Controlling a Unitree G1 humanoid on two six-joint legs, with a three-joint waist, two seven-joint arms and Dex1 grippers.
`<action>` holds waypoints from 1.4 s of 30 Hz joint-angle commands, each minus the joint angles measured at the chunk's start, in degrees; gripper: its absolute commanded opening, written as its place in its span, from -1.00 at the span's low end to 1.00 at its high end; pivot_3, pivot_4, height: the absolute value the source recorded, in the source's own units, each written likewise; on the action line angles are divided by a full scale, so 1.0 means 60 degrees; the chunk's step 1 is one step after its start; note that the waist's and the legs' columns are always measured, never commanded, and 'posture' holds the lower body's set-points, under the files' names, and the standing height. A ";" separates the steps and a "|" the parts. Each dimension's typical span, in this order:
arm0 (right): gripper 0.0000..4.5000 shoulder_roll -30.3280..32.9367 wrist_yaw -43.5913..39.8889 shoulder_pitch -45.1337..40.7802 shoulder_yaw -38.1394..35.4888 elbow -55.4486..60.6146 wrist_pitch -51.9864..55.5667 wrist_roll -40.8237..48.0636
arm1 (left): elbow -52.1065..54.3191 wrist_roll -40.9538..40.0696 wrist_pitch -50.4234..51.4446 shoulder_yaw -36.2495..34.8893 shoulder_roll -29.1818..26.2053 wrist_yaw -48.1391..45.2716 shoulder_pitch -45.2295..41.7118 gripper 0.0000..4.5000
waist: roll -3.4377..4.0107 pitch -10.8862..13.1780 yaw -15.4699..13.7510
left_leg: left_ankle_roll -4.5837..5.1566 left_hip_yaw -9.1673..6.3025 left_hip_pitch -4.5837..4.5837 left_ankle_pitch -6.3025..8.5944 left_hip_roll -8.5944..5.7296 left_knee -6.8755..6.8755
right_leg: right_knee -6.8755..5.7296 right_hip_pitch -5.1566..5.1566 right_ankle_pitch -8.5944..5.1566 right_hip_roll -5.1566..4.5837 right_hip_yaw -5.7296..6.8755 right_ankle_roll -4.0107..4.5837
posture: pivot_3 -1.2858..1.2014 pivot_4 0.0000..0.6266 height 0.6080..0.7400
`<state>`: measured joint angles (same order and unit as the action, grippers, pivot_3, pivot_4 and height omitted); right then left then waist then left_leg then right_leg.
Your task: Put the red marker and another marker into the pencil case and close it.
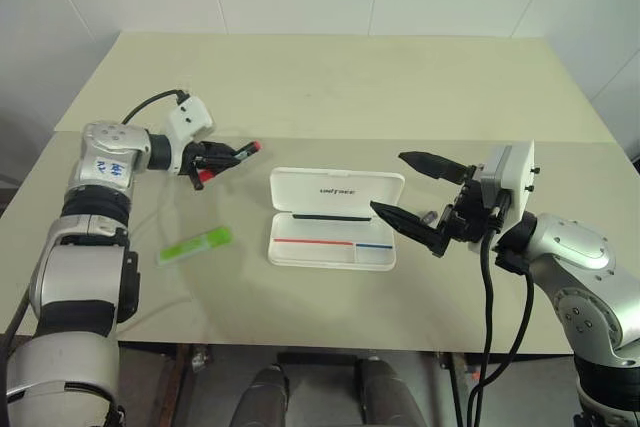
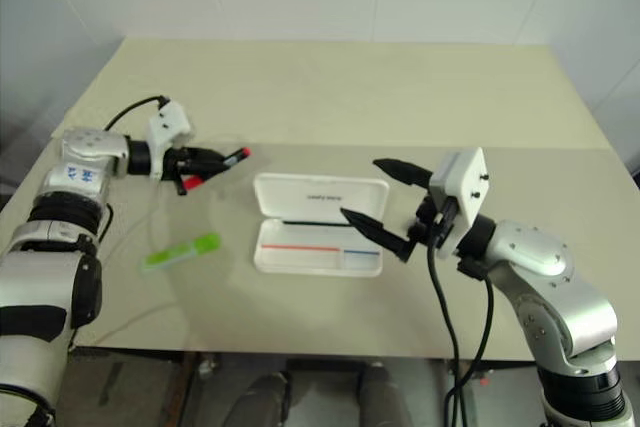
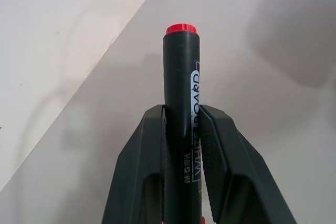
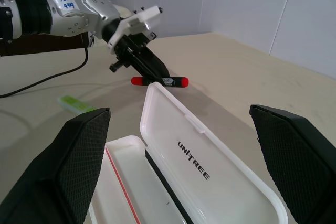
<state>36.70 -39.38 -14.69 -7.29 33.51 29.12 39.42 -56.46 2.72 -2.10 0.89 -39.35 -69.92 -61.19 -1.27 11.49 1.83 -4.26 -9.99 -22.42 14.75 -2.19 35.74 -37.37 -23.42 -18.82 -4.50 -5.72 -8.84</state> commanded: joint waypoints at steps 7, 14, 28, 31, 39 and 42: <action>1.00 0.1204 -0.1117 0.1140 -0.1237 0.0569 -0.0650 -0.0034 | 0.4339 -0.2022 0.2446 -0.0571 -0.1851 -0.2587 0.1814 -0.73 | 0.0000 0.0000 -0.0036 | 0.0000 0.0000 0.0000 0.0000 0.0005 -0.0019 | 0.0019 0.0001 -0.0002 0.0000 -0.0002 0.0004 | 0.03 -0.52 1.00; 1.00 0.1487 -0.1368 0.1412 -0.1690 0.0674 -0.0673 0.0141 | 0.6405 -0.3060 0.4231 -0.0513 -0.2046 -0.2820 0.2379 -0.73 | -0.0001 0.0000 -0.0035 | -0.0001 0.0000 0.0007 0.0000 0.0005 0.0002 | 0.0006 0.0014 -0.0001 0.0000 -0.0001 0.0006 | 0.03 -0.52 1.00; 1.00 0.1091 -0.0709 0.1563 -0.1500 0.1086 -0.0619 0.0091 | 1.0450 -0.4651 0.6760 0.0832 -0.1122 -0.2176 0.2620 -0.73 | -0.0005 0.0003 -0.0043 | -0.0001 0.0003 0.0005 0.0000 0.0007 -0.0003 | 0.0025 0.0015 -0.0001 0.0003 -0.0002 0.0007 | 0.03 -0.52 1.00; 1.00 0.0939 -0.0429 0.1529 -0.1442 0.1176 -0.0473 0.0204 | 1.0227 -0.4344 0.6069 0.1216 -0.0379 -0.1667 0.2567 -0.73 | -0.0005 0.0003 -0.0071 | -0.0001 0.0003 0.0006 0.0000 0.0005 0.0003 | 0.0040 0.0029 0.0002 0.0002 -0.0002 0.0009 | 0.03 -0.52 1.00; 1.00 0.0876 -0.0091 0.1470 -0.1416 0.1340 -0.0239 0.0428 | 0.8163 -0.2560 0.3789 0.2343 0.1320 -0.0332 0.2046 -0.73 | -0.0016 0.0009 -0.0107 | 0.0000 0.0003 0.0004 0.0001 0.0002 0.0006 | 0.0088 0.0052 0.0018 0.0000 0.0000 -0.0002 | 0.03 -0.52 1.00; 1.00 0.0885 0.0015 0.1479 -0.1427 0.1429 -0.0227 0.0420 | 0.7559 -0.2123 0.2985 0.2604 0.1664 -0.0264 0.1883 -0.73 | -0.0016 0.0010 -0.0053 | 0.0001 0.0004 0.0004 0.0001 0.0002 0.0001 | 0.0099 0.0053 0.0018 0.0000 -0.0001 -0.0003 | 0.03 -0.52 1.00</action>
<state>42.11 -40.16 -5.63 -15.42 39.58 27.95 41.02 -10.87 -11.20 18.84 16.59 -29.63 -71.85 -48.38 -1.37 11.55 1.51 -4.25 -9.97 -22.39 14.76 -2.18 35.72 -36.76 -23.11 -18.70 -4.50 -5.72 -8.86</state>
